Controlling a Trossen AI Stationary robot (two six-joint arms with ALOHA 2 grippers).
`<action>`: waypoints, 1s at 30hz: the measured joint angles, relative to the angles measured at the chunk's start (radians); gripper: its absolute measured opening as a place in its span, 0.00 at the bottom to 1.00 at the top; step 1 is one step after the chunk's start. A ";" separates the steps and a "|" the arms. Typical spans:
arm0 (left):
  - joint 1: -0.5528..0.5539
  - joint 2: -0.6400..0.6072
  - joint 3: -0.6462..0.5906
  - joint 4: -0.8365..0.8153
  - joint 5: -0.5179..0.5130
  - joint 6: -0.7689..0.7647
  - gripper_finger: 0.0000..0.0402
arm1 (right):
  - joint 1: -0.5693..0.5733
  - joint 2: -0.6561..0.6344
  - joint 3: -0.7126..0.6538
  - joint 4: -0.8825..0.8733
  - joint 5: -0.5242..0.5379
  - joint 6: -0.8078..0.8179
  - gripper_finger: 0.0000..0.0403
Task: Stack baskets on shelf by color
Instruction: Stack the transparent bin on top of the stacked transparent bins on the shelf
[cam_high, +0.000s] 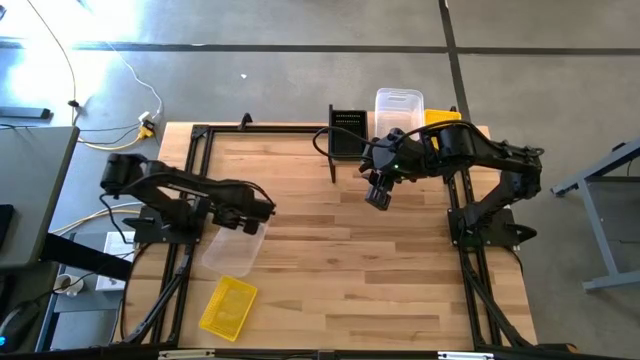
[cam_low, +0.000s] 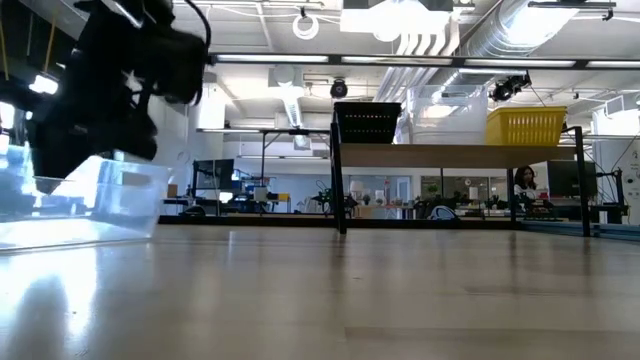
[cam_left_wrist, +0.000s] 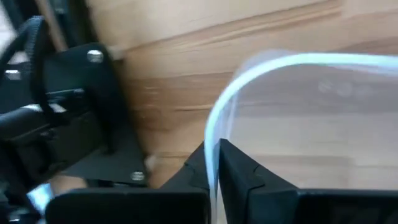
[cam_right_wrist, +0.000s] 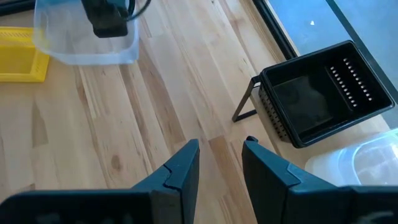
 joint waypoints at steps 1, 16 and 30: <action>0.000 -0.021 0.005 0.009 -0.003 -0.010 0.01 | 0.000 0.000 0.000 0.000 0.000 0.000 0.27; 0.001 -0.161 0.196 0.132 -0.206 -0.104 0.00 | 0.000 0.000 0.000 0.029 -0.098 -0.063 0.27; 0.013 -0.161 0.300 0.376 -0.315 0.023 0.00 | 0.046 0.000 0.000 0.257 -0.415 -0.130 0.27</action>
